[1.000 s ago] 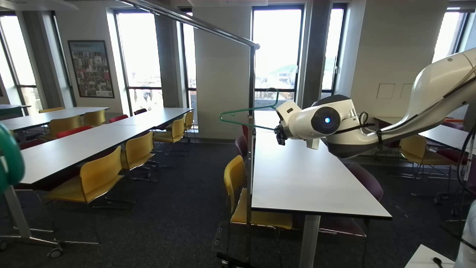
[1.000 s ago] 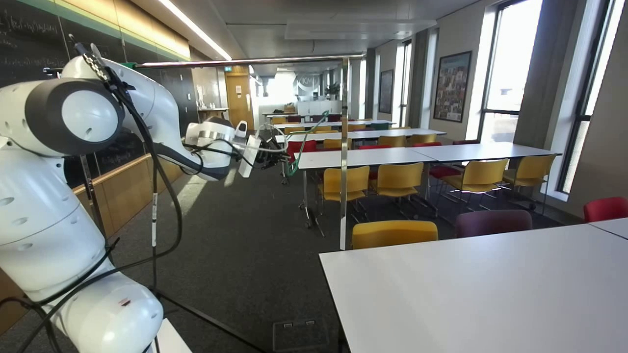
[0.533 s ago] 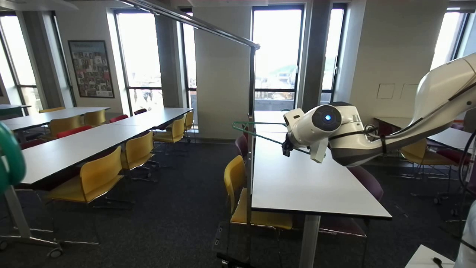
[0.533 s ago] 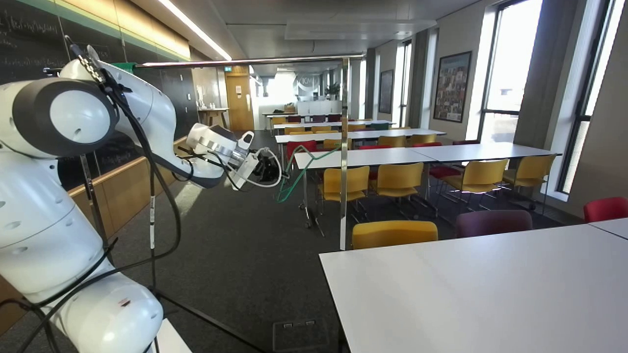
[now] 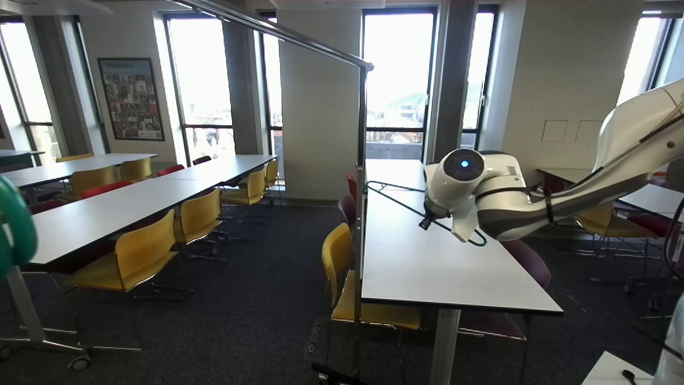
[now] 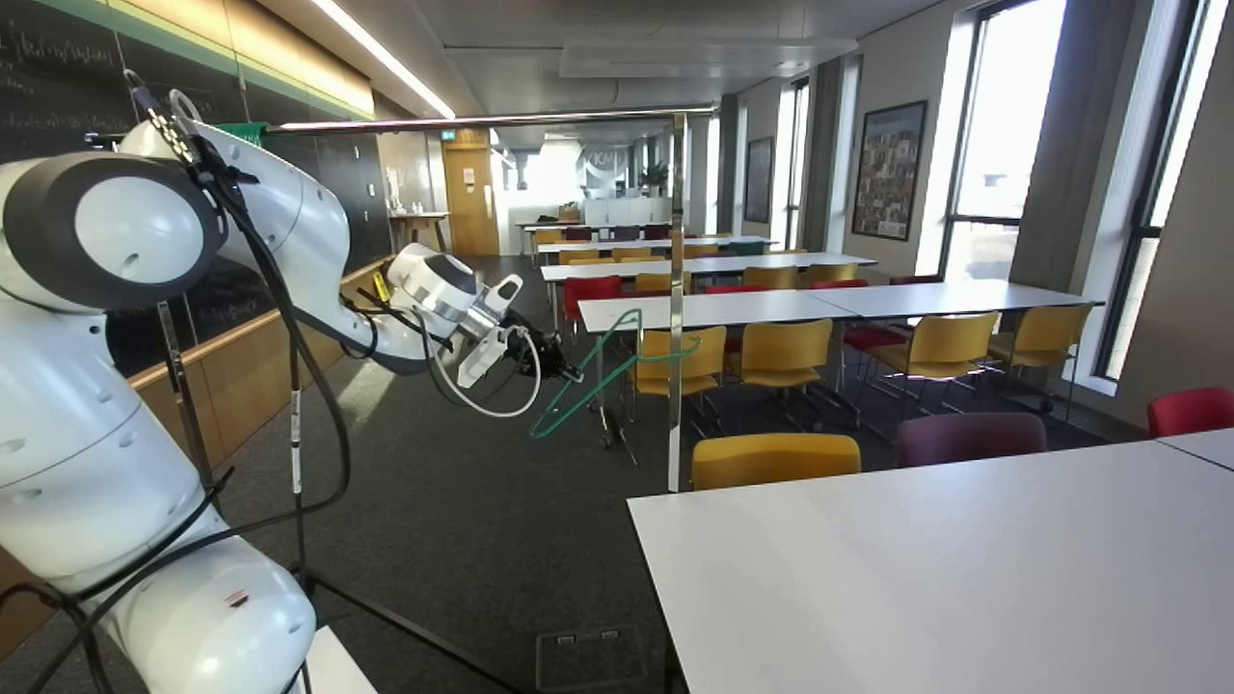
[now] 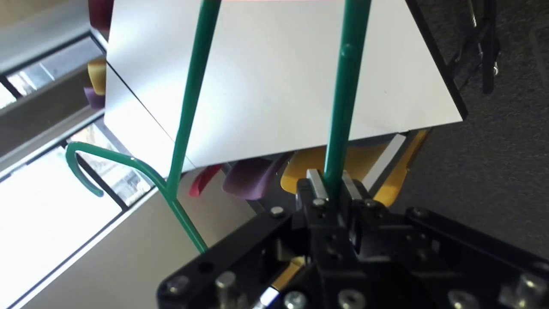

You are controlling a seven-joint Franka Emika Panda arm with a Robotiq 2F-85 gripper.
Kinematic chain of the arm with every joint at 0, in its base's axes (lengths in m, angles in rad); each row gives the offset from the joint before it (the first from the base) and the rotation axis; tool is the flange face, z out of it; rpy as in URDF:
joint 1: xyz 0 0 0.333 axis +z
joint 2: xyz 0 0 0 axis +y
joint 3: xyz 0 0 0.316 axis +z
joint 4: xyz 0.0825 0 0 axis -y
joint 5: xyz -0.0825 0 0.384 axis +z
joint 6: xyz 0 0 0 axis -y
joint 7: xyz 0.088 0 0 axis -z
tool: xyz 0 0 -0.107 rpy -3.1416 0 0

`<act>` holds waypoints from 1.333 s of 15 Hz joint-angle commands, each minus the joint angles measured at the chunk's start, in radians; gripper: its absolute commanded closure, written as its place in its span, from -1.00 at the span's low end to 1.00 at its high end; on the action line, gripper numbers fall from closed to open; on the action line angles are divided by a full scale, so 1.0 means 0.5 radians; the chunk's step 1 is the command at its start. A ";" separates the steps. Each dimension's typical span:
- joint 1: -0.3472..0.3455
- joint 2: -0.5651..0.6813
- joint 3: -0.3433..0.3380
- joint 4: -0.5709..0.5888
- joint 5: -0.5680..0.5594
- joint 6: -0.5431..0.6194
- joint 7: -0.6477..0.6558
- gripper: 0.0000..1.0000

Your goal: Put one green hanger on the table

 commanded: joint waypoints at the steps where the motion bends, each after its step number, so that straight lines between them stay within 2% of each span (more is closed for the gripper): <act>1: -0.089 -0.036 -0.028 -0.038 0.209 -0.136 0.087 0.95; 5: -0.209 0.067 -0.098 0.003 0.356 -0.183 0.155 0.95; 9: -0.332 0.343 -0.188 0.176 0.198 -0.077 0.110 0.95; 11: -0.352 0.474 -0.249 0.282 0.206 0.043 0.032 0.95; 15: -0.381 0.706 -0.355 0.457 0.454 0.329 0.050 0.95; 20: -0.364 0.886 -0.439 0.559 0.597 0.442 0.014 0.95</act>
